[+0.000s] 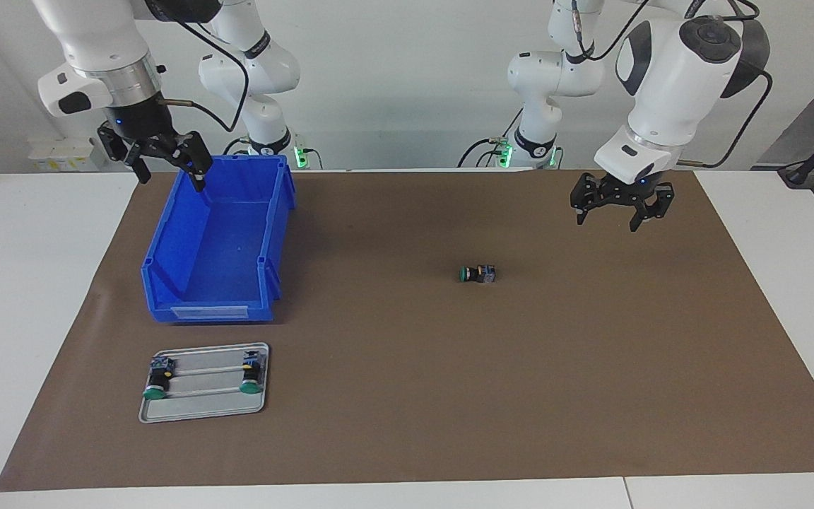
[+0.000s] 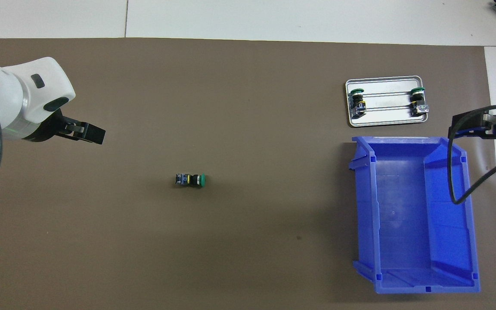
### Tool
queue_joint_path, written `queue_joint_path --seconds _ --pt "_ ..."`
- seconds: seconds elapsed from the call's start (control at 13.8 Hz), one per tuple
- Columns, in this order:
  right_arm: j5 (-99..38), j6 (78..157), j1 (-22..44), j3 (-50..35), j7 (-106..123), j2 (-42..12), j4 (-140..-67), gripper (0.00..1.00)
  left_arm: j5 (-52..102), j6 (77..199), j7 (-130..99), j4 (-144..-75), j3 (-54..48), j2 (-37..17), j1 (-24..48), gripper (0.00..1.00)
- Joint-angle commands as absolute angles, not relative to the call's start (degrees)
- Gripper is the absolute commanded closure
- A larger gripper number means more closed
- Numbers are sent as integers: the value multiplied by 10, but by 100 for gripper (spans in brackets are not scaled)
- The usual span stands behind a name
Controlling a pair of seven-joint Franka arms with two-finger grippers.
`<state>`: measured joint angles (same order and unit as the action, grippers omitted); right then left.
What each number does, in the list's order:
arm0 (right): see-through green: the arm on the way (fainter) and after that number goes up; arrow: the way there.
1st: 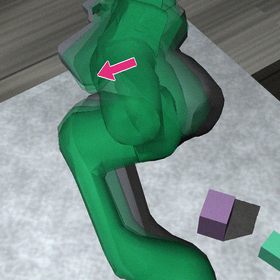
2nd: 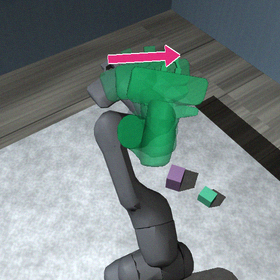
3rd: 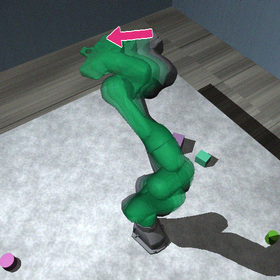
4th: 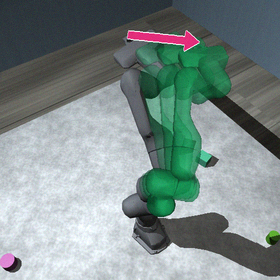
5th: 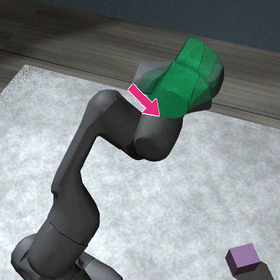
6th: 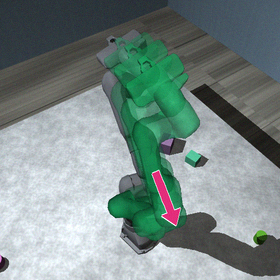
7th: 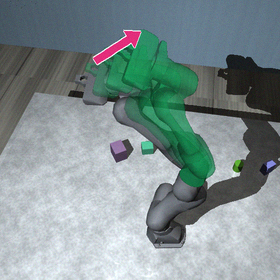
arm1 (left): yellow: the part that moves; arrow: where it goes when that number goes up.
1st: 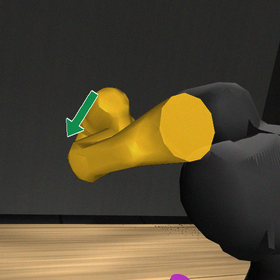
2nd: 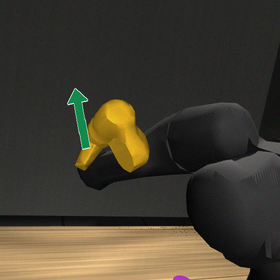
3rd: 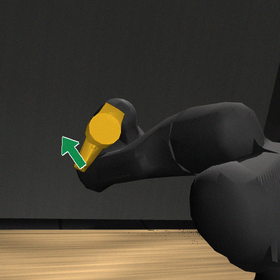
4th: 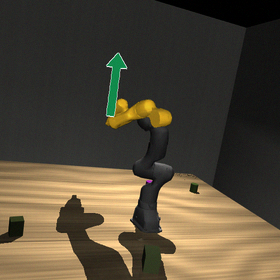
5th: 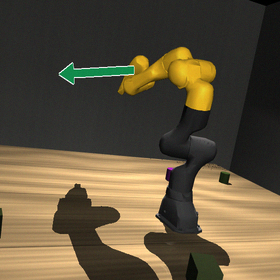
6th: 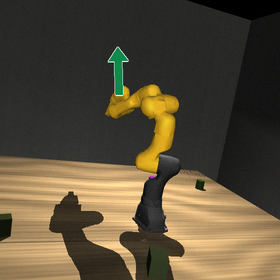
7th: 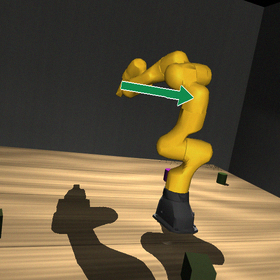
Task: Place and press button with both arms
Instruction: 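Move the left gripper toward the green button on the table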
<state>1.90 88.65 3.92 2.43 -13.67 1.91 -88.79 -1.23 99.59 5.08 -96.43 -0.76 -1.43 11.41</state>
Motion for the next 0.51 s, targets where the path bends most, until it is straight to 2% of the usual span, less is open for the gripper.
queue_joint_path --seconds 0.0,0.14,0.43 --pt "5 882 30 23 -118 32 -906 0 -22 1013 125 -1004 -4 12 134 0" --pt "17 891 33 24 -118 34 -918 0 -22 1012 187 -1028 -4 25 135 0" --pt "51 898 36 22 -90 34 -921 0 -22 1013 278 -1034 -4 29 149 0"
